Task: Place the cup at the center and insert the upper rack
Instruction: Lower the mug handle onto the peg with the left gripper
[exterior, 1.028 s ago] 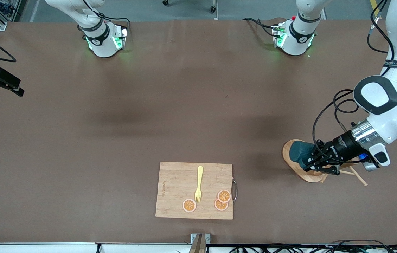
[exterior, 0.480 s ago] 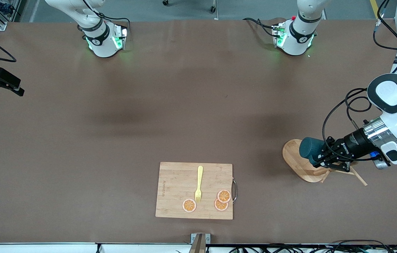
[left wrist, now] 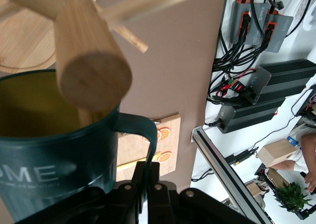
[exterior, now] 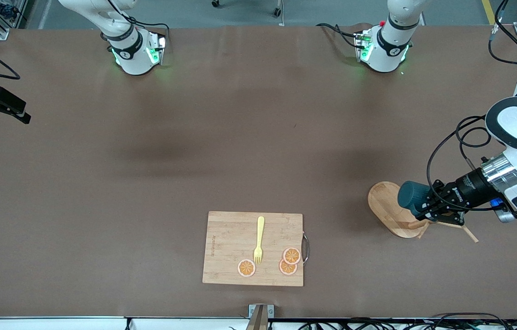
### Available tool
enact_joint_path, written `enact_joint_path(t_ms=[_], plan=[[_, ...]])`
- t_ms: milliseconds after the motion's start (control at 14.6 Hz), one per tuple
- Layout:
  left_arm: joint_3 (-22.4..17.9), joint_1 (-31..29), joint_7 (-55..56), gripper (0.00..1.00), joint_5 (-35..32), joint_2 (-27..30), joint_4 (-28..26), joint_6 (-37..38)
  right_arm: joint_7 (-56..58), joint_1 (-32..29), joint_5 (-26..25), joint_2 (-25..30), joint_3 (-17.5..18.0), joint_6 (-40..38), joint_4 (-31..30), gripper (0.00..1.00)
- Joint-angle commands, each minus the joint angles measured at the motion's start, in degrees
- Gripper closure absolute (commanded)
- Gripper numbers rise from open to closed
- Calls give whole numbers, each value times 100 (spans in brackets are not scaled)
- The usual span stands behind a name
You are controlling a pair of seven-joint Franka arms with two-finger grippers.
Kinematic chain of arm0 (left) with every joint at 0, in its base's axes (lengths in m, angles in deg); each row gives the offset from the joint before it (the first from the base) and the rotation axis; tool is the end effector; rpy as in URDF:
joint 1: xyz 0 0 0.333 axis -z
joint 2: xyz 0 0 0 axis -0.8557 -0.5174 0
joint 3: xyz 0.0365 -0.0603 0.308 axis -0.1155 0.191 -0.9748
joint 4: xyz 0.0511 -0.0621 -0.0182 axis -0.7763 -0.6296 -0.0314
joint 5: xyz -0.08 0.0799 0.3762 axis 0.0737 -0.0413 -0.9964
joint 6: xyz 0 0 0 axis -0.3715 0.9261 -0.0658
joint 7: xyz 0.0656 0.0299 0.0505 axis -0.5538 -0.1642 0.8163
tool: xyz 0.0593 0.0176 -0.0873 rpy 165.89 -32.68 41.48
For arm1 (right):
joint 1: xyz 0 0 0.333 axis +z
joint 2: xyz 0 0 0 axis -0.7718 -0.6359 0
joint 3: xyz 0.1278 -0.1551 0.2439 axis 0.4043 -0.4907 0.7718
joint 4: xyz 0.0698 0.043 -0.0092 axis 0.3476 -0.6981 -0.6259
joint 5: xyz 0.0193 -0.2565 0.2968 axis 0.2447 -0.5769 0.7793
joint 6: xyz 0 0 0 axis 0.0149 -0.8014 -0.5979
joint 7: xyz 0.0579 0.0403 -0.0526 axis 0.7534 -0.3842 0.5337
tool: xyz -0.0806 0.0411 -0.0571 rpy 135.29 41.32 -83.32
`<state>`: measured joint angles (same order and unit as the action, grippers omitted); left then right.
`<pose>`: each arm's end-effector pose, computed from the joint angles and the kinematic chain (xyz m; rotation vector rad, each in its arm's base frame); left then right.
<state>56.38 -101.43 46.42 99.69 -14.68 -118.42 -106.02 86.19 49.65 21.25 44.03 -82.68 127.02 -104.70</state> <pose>0.6720 -0.0032 0.4038 1.8462 1.5354 -0.1952 0.5325 -0.0331 0.6360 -3.1195 0.0313 -0.0715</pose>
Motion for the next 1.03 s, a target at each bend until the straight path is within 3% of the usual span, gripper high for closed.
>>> enact_joint_path(t_ms=[0, 822, 891, 960], plan=[[39, -39, -224, 99, 108, -99, 95, 45, 46, -37, -78, 196, 34, 42, -195, 0], [-31, -48, -391, 92, 108, -169, 139, -7, 46, -36, -78, 169, 43, 78, -213, 0], [-31, -48, -391, 81, 82, -169, 183, -7, 46, -36, -78, 169, 51, 78, -213, 0], [-31, -65, -496, 48, 73, -169, 200, -7, 46, -36, -78, 169, 51, 78, -213, 0]])
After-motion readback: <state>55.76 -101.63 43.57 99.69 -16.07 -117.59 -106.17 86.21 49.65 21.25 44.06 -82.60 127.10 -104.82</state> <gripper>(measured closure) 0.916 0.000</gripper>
